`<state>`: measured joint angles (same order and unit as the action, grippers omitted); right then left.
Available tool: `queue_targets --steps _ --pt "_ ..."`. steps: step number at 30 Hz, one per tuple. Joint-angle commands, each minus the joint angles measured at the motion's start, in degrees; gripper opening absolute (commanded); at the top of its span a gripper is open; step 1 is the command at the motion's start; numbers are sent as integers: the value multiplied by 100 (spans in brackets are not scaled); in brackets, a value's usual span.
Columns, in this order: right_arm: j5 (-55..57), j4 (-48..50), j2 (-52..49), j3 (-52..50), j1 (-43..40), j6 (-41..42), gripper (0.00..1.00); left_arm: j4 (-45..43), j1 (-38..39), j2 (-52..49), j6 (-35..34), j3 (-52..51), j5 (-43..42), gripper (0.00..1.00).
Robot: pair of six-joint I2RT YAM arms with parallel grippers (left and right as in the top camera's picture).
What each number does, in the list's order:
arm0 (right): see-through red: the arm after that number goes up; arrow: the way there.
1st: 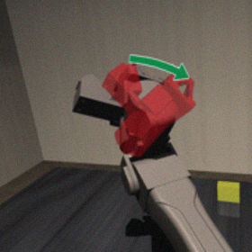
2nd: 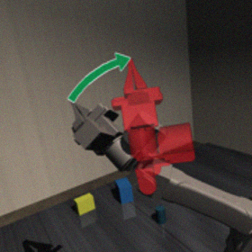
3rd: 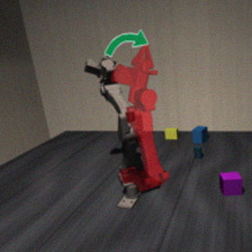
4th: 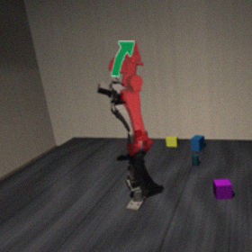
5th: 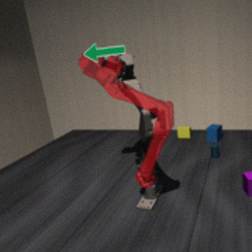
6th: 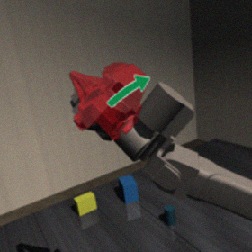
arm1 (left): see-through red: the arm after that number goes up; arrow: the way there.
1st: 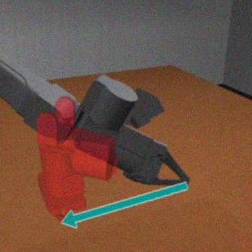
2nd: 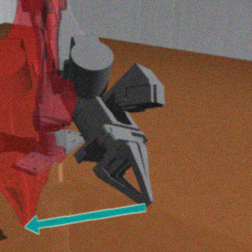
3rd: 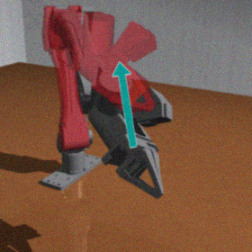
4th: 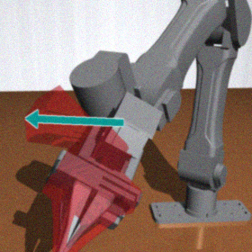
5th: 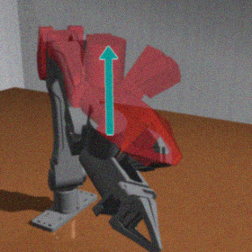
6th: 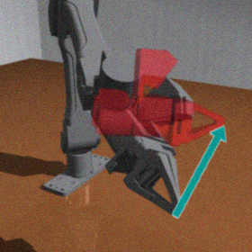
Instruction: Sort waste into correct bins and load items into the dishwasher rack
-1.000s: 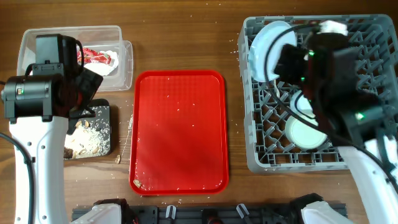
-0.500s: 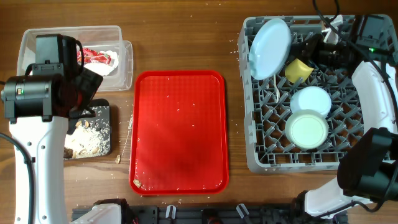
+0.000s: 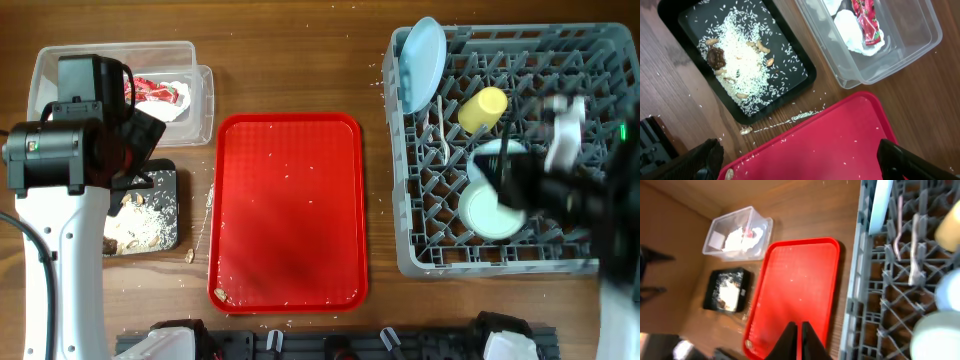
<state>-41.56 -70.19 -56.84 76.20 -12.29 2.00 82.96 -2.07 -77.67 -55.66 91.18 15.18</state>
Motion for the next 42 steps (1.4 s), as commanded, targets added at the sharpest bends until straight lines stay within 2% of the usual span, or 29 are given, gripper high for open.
queue_targets --steps 1,4,10,12,14,16,20,22,23,25,26,28,34,38,40,42 --pt "284 -24 1231 -566 28 131 100 2 -35 20 -28 -9 55 100" --pt "306 -37 1788 -608 28 461 100 4 -35 20 -28 -9 55 100" --pt "1093 -599 1853 -612 28 391 99 4 -35 20 -28 -9 55 100" --pt "1478 -391 1902 -662 651 232 100 4 -35 20 -28 -9 55 100" --pt "1484 188 2087 -892 1117 31 100 2 -35 20 -28 -9 55 100" --pt "1502 905 2461 -1456 1244 -260 100 2 -35 20 -28 -9 55 100" --pt "1497 1799 3554 -3163 1244 -337 100 4 -35 20 -28 -9 55 100" --pt "1456 2636 4131 -4098 1244 -339 100 4 -35 20 -28 -9 55 100" --pt "1458 3407 4544 -4811 1244 -350 100 2 -35 20 -28 -9 55 100" --pt "1453 4111 4907 -5482 1244 -330 100 4 -35 20 -28 -9 55 100" --pt "1279 4857 5241 -6157 1244 -332 100 4 -35 20 -28 -9 55 100" --pt "1156 5781 5595 -6874 1244 -332 100 2 -35 20 -28 -9 55 100" --pt "1923 6642 5665 -7040 1244 -356 100 4 -35 20 -28 -9 55 100" --pt "1888 7600 5665 -7595 1244 -337 100 4 -35 20 -28 -9 55 100" --pt "1888 7538 5665 -7591 1244 -358 100 2 -35 20 -28 -9 55 100" --pt "1934 7390 5665 -7591 1244 -741 100 4 -35 20 -28 -9 55 100"
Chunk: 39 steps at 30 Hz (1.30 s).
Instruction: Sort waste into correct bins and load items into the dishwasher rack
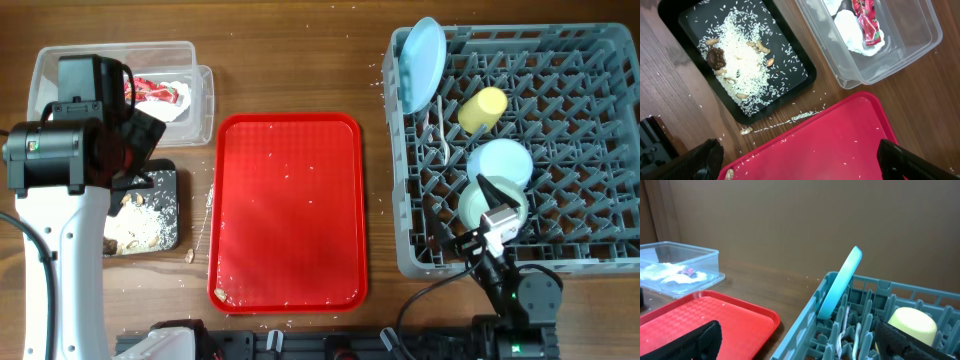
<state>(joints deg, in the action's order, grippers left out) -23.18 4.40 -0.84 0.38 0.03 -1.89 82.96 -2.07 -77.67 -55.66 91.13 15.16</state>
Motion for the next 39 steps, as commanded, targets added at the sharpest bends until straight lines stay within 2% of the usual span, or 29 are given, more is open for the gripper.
queue_targets --steps 1,5,28,30,32,33,35,39 --pt "96 -271 66 -9 11 -638 100 4 -35 20 -28 -4 57 100" --pt "138 -275 66 -9 11 -1311 100 2 -35 20 -28 -4 57 100" --pt "136 -271 63 -9 11 -1311 100 33 -33 -35 -24 -4 52 100" --pt "136 -271 63 -9 11 -1309 100 356 -31 -28 -24 -4 -205 100" --pt "136 -271 63 -9 11 -1311 100 1123 -31 79 142 -52 -114 100" --pt "136 -271 63 -9 11 -1311 100 1290 -31 216 142 -227 -72 100" --pt "136 -271 63 -9 11 -1311 100 1047 22 662 142 -868 -72 100" --pt "136 -271 63 -9 11 -1311 100 -675 111 1989 146 -2966 -79 100"
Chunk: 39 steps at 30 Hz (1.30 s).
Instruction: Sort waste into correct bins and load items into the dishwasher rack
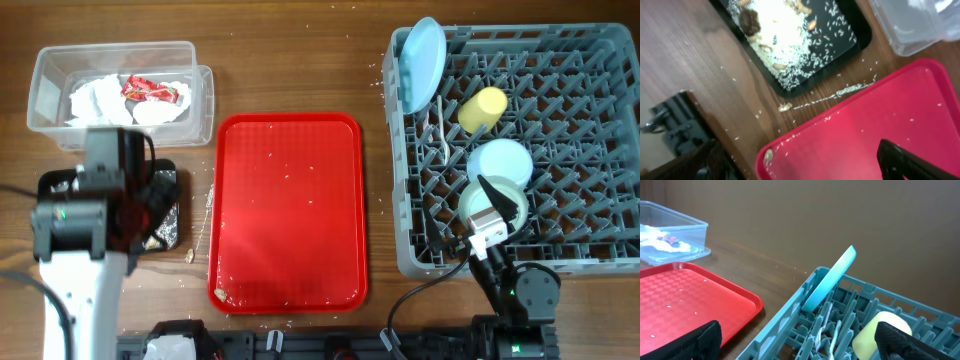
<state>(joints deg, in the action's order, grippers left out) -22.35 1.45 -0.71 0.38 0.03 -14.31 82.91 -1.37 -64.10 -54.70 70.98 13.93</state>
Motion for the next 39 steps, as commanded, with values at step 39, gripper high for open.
queue_targets --steps 39 --pt "52 24 50 -9 11 -70 100 -7875 201 6395 4059 -7066 -1733 100"
